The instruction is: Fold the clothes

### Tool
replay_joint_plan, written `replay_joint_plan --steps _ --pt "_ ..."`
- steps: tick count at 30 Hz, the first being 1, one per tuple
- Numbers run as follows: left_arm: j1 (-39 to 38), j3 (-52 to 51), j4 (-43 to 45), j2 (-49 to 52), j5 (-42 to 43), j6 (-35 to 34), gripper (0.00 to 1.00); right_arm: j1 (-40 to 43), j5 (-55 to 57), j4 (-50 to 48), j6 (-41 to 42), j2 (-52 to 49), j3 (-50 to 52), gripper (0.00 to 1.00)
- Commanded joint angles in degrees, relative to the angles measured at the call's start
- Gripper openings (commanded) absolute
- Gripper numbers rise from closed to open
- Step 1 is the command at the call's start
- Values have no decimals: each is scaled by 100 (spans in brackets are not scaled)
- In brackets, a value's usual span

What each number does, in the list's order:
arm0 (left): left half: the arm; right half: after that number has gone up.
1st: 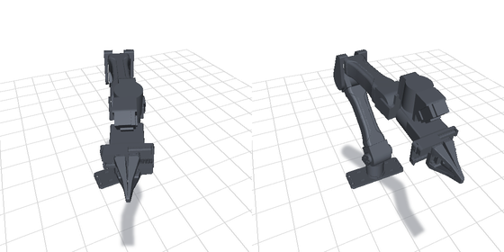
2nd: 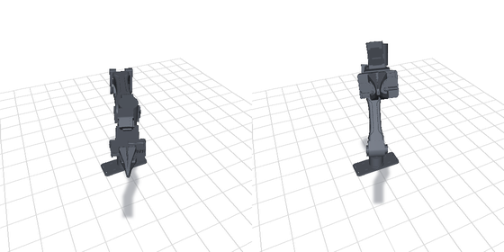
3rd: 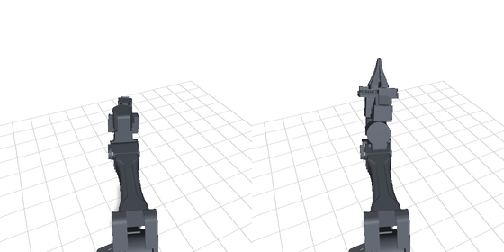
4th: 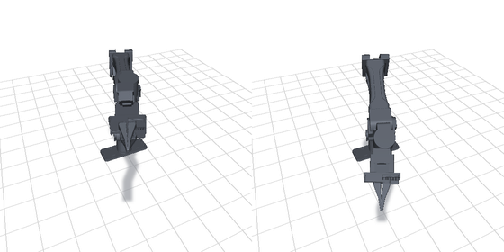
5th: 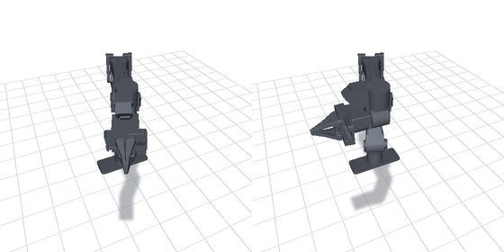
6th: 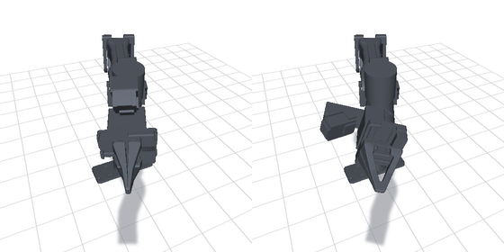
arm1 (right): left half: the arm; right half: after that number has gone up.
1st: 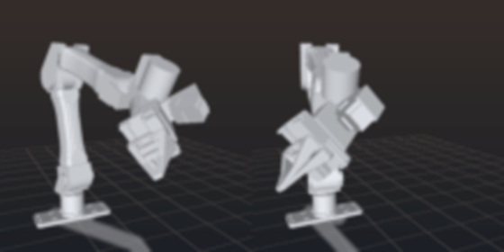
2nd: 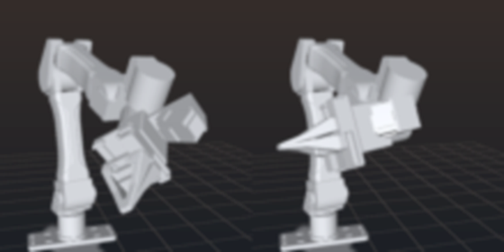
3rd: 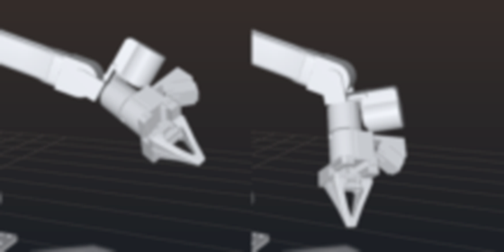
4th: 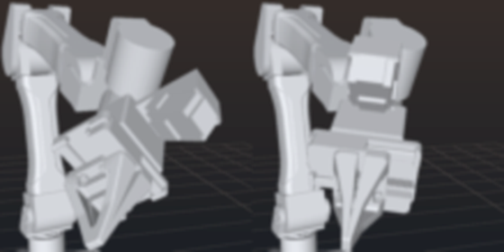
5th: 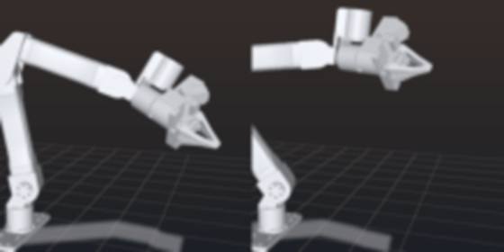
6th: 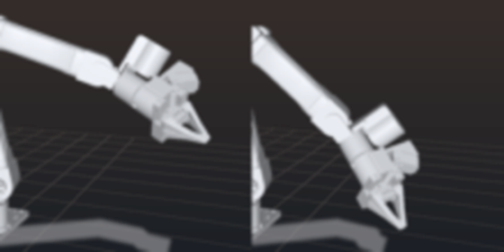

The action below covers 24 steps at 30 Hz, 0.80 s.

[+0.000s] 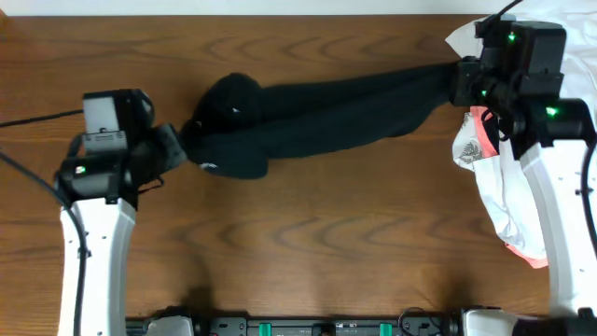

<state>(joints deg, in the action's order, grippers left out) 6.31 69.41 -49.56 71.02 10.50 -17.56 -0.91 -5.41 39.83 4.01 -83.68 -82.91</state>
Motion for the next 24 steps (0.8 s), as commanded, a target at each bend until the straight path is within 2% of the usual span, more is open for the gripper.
replay_joint_plan --steps 1,5,12,17,24 --pt "173 472 -63 -210 -68 107 6 52 155 2 -94 422 -50 1" --pt "214 957 -229 -326 90 120 6 52 160 105 -98 837 -50 1" --pt "214 1725 -538 -612 1032 116 6 52 245 302 -109 1692 -63 1" --pt "214 2094 -660 -999 1029 118 6 52 431 243 -179 2273 -181 1" --pt "214 2465 -695 -1606 1025 120 6 52 763 501 -282 2481 -721 1"
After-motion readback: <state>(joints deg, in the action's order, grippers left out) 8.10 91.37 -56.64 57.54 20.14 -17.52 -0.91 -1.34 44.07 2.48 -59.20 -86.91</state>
